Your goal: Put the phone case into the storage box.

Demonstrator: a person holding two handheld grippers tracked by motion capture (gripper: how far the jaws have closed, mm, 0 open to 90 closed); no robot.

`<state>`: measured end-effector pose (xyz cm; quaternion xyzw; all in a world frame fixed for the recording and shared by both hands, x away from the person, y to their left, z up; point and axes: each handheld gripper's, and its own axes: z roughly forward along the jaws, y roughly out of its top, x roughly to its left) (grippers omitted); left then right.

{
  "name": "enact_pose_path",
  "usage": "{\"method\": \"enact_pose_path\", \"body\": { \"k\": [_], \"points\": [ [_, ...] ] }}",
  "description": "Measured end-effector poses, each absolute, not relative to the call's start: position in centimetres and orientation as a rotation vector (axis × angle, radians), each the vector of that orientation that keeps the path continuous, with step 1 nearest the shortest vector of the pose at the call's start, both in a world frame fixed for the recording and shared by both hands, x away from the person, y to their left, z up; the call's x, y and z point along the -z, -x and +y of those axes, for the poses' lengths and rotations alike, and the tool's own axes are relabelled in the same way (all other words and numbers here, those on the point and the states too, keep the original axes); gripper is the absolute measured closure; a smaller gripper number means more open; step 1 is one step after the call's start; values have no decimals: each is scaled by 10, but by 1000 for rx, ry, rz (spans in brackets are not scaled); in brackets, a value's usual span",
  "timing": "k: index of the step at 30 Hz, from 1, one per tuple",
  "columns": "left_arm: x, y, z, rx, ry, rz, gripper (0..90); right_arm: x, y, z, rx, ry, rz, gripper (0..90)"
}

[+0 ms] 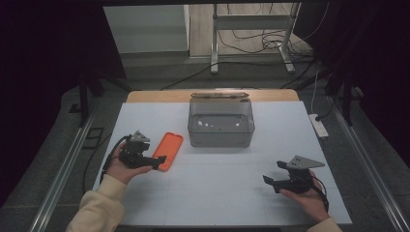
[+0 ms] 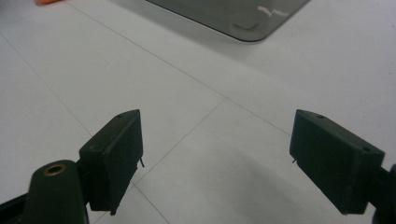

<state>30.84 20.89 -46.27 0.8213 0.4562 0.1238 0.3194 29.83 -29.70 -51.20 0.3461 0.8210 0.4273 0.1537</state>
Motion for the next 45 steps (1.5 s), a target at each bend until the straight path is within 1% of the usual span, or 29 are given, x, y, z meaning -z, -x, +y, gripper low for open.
{"method": "enact_pose_path", "body": {
  "k": [6, 11, 20, 31, 41, 45],
  "points": [
    [456, -317, 207, -338, -2190, 1209, 165, 512, -298, -296, -1219, -990, 2359, 175],
    [453, -325, 206, -317, -2200, 1215, 165, 513, -298, -297, -1211, -992, 2359, 175],
    [450, -343, 206, -321, -2233, 1270, 168, 513, -298, -296, -1217, -994, 2362, 174],
    [454, -364, 208, -303, -2255, 1325, 169, 514, -299, -296, -1212, -1003, 2364, 174],
    [458, -376, 207, -291, -2281, 1359, 167, 514, -299, -296, -1206, -1007, 2369, 175],
    [460, -379, 205, -262, -2296, 1369, 167, 514, -299, -297, -1202, -1006, 2369, 175]
  ]
}}
